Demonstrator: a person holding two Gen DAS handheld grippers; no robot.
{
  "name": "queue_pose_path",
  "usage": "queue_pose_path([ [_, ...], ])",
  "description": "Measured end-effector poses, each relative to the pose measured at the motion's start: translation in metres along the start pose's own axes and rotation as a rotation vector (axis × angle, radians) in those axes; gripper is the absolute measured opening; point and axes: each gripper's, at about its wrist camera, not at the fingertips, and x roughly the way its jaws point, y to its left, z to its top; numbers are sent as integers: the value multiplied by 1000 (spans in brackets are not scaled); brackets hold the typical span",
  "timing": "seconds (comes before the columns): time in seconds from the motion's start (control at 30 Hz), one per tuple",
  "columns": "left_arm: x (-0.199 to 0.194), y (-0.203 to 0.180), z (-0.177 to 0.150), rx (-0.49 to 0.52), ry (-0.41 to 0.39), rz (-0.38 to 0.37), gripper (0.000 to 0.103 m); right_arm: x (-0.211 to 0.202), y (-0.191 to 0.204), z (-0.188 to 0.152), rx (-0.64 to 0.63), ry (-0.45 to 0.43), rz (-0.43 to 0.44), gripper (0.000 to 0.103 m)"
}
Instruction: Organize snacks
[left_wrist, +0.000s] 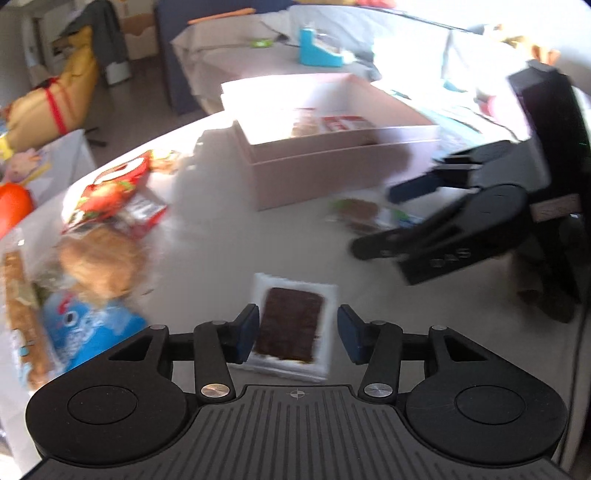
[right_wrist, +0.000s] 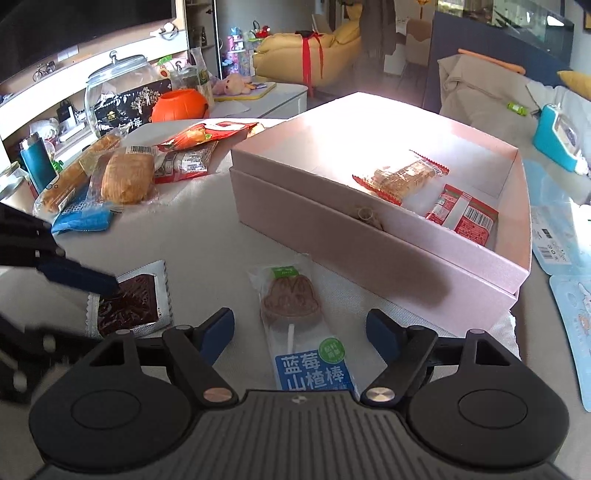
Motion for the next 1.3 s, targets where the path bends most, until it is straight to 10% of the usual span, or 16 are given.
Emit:
queue_pose_path([
  [0.17, 9, 7, 1, -34, 25, -12, 46, -1, -1, 0, 7, -3, -1, 77],
  [0.27, 11, 5, 1, -31, 11, -20, 45, -7, 1, 0, 6, -8, 13, 51],
  [0.67, 8, 0, -2, -40, -41, -36, 43, -23, 9, 5, -9, -4, 65, 36],
  [0.87, -25, 14, 23, -110, -191, -26, 43, -72, -12, 25, 65, -121, 81, 36],
  [1.03, -60, 31, 103, -169, -434, -92, 44, -124, -36, 84, 51, -307, -18, 36],
  [1.1, -51, 41, 138, -227, -455, -165, 44, -132, -43, 117, 35, -338, -52, 40],
  [1.2, -12, 58, 164, -334, -354, -220, 43, -127, -55, 149, 56, -345, -150, 82],
  [1.3, 4, 66, 146, -368, -330, -183, 43, -114, -61, 147, 75, -309, -193, 86],
])
